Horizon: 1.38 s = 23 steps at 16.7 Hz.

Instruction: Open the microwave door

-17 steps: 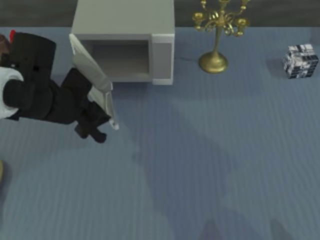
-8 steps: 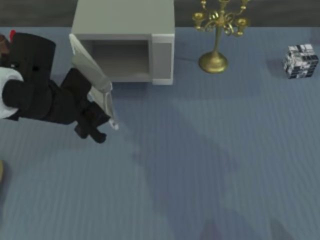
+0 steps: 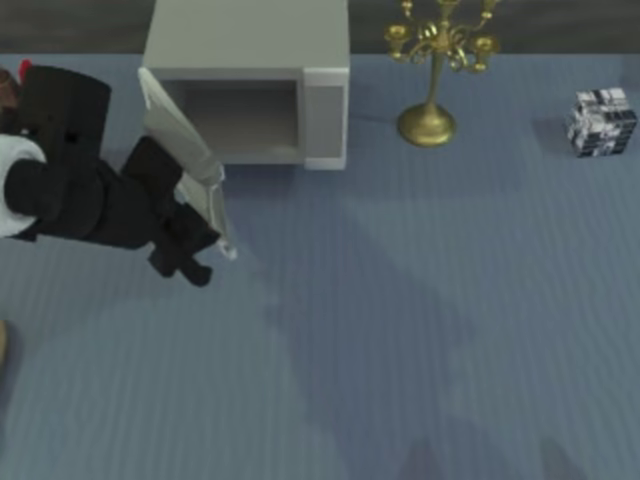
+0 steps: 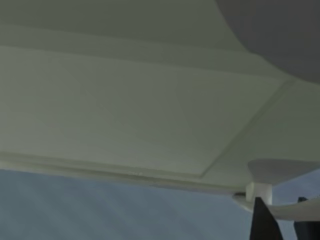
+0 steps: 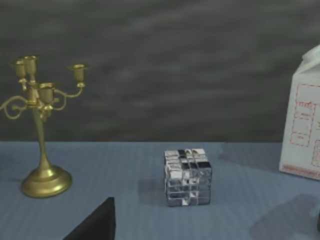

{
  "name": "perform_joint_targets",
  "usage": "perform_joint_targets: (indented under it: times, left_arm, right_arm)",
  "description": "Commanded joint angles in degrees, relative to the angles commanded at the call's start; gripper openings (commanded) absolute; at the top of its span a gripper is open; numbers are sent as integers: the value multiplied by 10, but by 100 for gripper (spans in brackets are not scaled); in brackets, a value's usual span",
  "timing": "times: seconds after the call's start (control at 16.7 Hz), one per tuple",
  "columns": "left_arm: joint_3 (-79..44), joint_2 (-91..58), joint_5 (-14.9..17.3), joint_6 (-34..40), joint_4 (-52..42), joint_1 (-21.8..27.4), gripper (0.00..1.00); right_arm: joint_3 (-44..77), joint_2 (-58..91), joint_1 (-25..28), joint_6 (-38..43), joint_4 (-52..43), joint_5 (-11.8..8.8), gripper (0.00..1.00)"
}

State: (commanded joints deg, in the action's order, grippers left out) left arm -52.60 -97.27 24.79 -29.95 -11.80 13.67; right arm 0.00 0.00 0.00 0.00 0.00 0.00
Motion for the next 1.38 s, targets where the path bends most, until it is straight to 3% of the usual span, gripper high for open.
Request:
perform_joint_targets:
  times: [0.36,0.84,1.38]
  left_arm:
    - [2,0,4,0,-2,2,0]
    - [-7,-2,34,-60,-32,-25,0]
    - [-7,-2,35,-62,-33,-26,0]
  right_arm:
    - [0,0,0,0,0,0,100]
    - [0,0,0,0,0,0,100]
    - [0,0,0,0,0,0,100]
